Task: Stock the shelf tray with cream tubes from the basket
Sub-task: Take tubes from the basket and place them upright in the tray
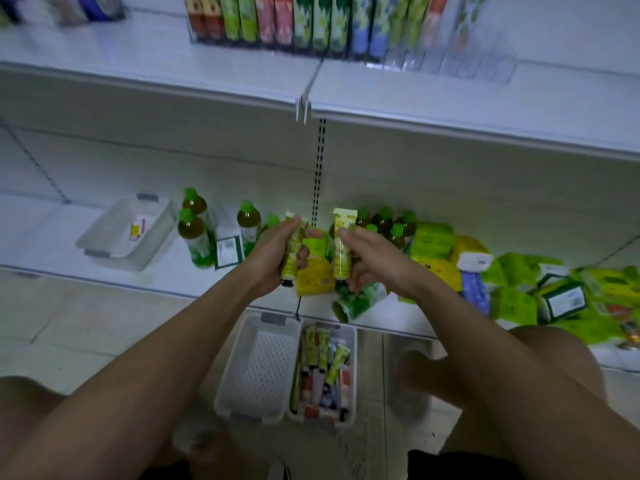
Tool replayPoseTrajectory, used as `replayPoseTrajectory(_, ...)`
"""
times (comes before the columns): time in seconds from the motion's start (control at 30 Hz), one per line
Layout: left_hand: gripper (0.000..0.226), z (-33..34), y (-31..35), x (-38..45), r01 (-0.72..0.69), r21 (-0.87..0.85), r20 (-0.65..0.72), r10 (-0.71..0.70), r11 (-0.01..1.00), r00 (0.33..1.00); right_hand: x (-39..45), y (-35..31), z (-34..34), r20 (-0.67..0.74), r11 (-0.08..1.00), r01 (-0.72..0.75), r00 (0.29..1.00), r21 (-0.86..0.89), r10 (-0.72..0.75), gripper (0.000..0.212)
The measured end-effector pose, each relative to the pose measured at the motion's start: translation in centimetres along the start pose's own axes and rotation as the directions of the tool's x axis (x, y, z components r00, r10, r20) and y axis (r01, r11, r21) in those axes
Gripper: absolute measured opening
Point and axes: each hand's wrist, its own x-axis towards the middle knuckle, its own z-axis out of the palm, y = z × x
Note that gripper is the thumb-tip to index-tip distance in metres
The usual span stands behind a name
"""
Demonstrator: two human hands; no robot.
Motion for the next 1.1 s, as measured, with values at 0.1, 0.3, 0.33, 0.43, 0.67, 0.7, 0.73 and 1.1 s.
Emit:
replayPoseTrajectory(0.1,0.032,1.1,3.1,-1.5,-0.135,0.148,0.032,0.132,0.98,0.991,-1.3,-3.5,-0.2,-0.053,0.982,0.135,0.988,-0.134,-0.144,0.02)
replayPoseTrajectory(0.3,0.02,4.6,11.4,-4.5,-0.386,0.118,0.316,0.334,0.915,0.888,-3.4,-11.3,-2.4,-0.055,0.928,0.306,0.944,-0.213,-0.324,0.029)
replayPoseTrajectory(0.33,0.018,5.2,13.0,-4.8,-0.43,0.14,0.353,0.361,0.892,0.863,-3.9,-12.8,-2.9,-0.052,0.92,0.326,0.937,-0.219,-0.344,0.032)
replayPoseTrajectory(0.43,0.026,7.2,17.7,-5.1,-0.544,0.298,0.352,0.44,0.784,0.827,-4.9,-16.9,-4.7,-0.08,0.895,0.384,0.908,-0.227,-0.41,0.037)
replayPoseTrajectory(0.67,0.014,10.5,25.4,-4.2,-0.625,0.476,0.352,0.518,0.618,0.78,-6.7,-24.0,-8.7,-0.119,0.813,0.398,0.866,-0.424,-0.486,0.027)
replayPoseTrajectory(0.7,0.012,11.0,26.2,-3.8,-0.627,0.499,0.356,0.518,0.598,0.778,-6.6,-24.7,-9.3,-0.139,0.801,0.383,0.86,-0.461,-0.491,0.027)
replayPoseTrajectory(0.73,0.013,11.5,27.0,-3.5,-0.626,0.519,0.36,0.515,0.582,0.778,-6.6,-25.3,-10.0,-0.154,0.79,0.374,0.853,-0.486,-0.499,0.027)
replayPoseTrajectory(1.1,0.005,19.4,33.1,4.5,-0.602,0.724,0.347,0.577,0.337,0.74,-1.3,-30.1,-18.5,-0.288,0.674,0.219,0.78,-0.706,-0.556,0.009)
